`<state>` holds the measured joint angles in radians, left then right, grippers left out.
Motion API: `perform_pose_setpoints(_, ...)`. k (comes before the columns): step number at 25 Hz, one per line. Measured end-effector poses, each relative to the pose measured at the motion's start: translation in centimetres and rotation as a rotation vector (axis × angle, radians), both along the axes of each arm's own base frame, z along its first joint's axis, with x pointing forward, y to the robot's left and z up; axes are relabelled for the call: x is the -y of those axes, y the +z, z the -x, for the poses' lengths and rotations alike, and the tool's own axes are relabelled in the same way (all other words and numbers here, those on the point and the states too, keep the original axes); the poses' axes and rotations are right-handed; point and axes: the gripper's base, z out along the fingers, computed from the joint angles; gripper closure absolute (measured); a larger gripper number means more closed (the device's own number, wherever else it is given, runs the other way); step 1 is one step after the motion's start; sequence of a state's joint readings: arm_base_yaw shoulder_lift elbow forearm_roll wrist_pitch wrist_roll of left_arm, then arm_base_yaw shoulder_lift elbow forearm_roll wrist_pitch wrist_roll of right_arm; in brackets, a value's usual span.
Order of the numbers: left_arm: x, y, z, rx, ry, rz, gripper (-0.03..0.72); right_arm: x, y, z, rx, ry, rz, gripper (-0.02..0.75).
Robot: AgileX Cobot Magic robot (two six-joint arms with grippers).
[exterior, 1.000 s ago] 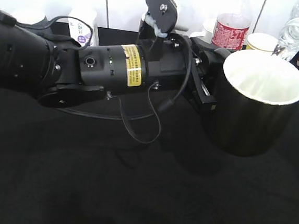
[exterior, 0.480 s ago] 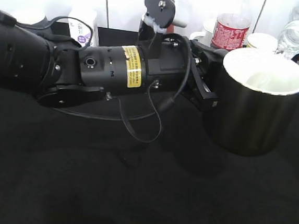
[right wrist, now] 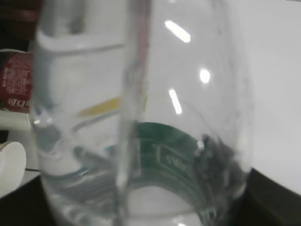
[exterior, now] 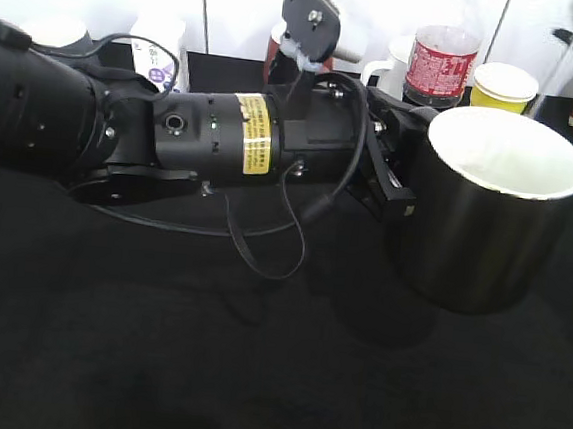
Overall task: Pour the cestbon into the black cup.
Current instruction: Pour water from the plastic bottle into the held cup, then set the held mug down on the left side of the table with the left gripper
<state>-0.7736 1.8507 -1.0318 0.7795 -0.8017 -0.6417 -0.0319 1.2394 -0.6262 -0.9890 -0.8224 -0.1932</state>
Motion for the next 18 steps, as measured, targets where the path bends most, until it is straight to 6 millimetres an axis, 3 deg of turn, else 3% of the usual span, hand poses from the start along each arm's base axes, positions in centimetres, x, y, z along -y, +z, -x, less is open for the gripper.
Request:
perform_pose_setpoints(4, -0.9, 0.0, -1.1, 0.001, 0.034, 0.001, 0.622, 0.0, -0.2, -0.1, -0.359, 0.007, -0.491, 0.25)
perform_pose_setpoints(8, -4.8, 2.3, -3.4, 0.101, 0.097, -0.016, 0.622, 0.0, -0.2, -0.2, -0.557, -0.003, -0.762, 0.25)
perform_pose_setpoints(11, -8.6, 3.7, -4.3, 0.137, 0.178, -0.015, 0.622, 0.1, -0.2, -0.2, -0.596, -0.009, -0.819, 0.25)
perform_pose_setpoints(18, -17.2, 1.9, -5.9, 0.068, 0.416, -0.069, 0.622, 0.2, -0.8, -0.5, -0.62, -0.041, -0.821, 0.25)
